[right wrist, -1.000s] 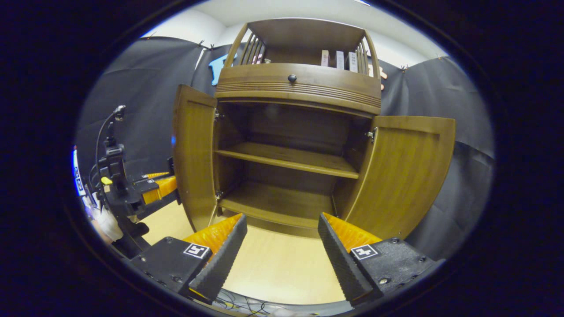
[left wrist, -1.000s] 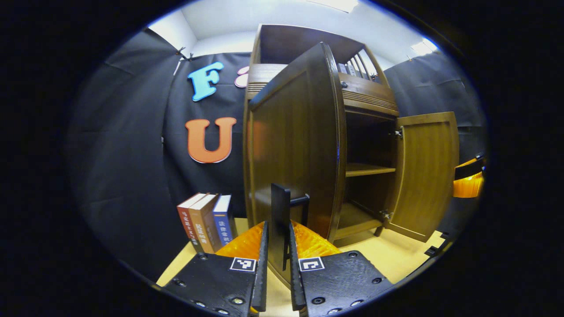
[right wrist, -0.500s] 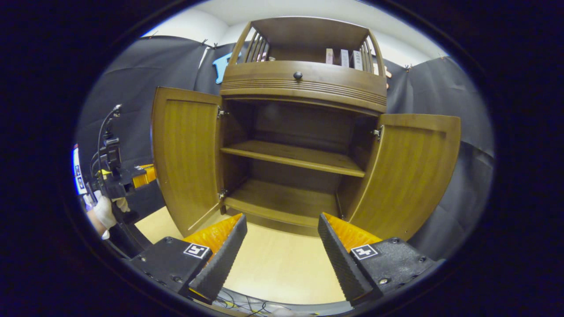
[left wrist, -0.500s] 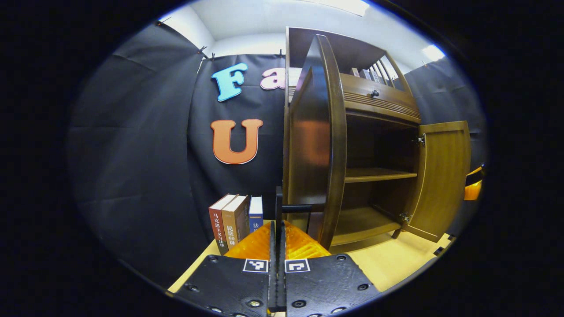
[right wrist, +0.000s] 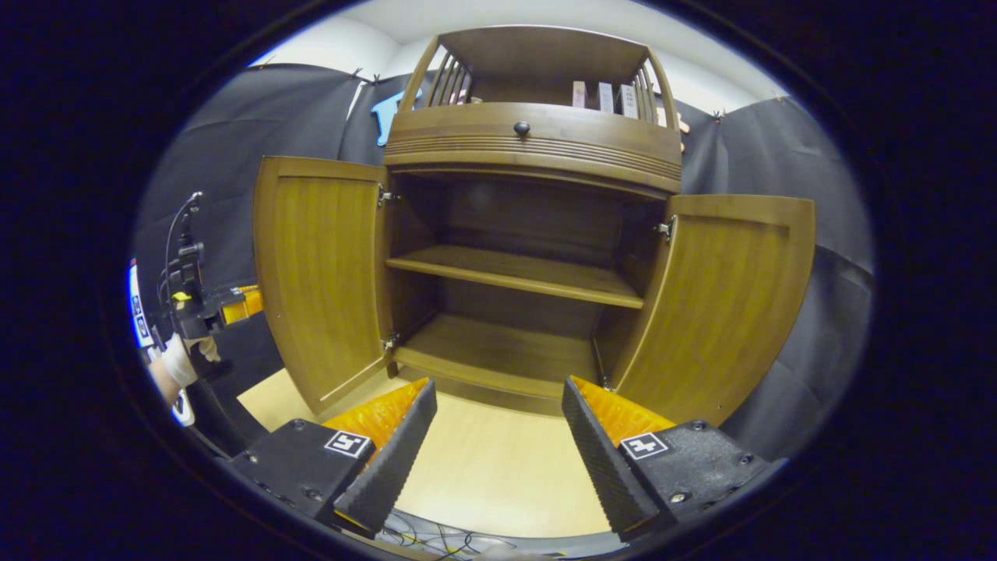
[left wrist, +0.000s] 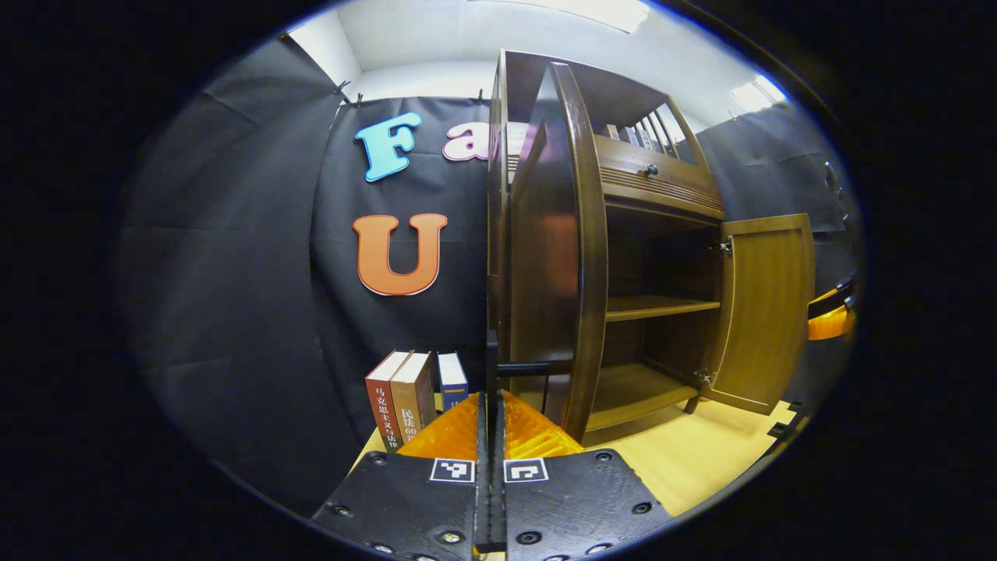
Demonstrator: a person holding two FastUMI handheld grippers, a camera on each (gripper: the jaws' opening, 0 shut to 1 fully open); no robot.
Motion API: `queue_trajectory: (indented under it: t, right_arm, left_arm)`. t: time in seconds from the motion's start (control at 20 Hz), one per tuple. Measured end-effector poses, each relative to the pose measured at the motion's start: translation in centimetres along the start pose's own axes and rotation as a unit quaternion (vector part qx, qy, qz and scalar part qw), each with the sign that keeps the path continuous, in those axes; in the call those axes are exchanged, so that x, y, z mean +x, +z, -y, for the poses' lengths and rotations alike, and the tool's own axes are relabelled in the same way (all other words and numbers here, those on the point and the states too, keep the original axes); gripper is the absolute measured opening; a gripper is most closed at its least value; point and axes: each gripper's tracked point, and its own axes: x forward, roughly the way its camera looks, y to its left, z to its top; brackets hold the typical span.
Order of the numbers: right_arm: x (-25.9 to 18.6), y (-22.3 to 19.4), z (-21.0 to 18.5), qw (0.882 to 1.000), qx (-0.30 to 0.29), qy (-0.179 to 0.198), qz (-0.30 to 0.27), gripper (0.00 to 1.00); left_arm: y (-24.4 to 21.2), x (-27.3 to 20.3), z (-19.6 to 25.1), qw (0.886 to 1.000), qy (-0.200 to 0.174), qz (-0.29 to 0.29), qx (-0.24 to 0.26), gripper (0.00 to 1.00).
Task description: Open the right door of the double-door shoe cabinet with the right hand, and open the left door with the left hand.
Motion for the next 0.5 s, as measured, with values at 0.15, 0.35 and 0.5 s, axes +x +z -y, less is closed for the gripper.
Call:
queue_trajectory:
  t: [0.15, 0.35, 0.5]
  right_arm:
    - [0.0, 0.0, 0.0, 1.000, -0.001, 0.002, -0.003, 1.00]
    - [0.0, -0.1, 0.0, 1.000, -0.001, 0.003, -0.010, 1.00]
    - [-0.1, -0.3, -0.1, 1.000, -0.004, 0.007, -0.015, 1.00]
  left_arm:
    - [0.1, 0.2, -1.1, 0.999, -0.033, -0.003, 0.006, 0.00]
    - [0.2, 0.2, -0.9, 0.997, -0.078, -0.007, 0.021, 0.12]
    - [-0.7, -0.5, -1.9, 0.996, -0.083, -0.018, 0.029, 0.23]
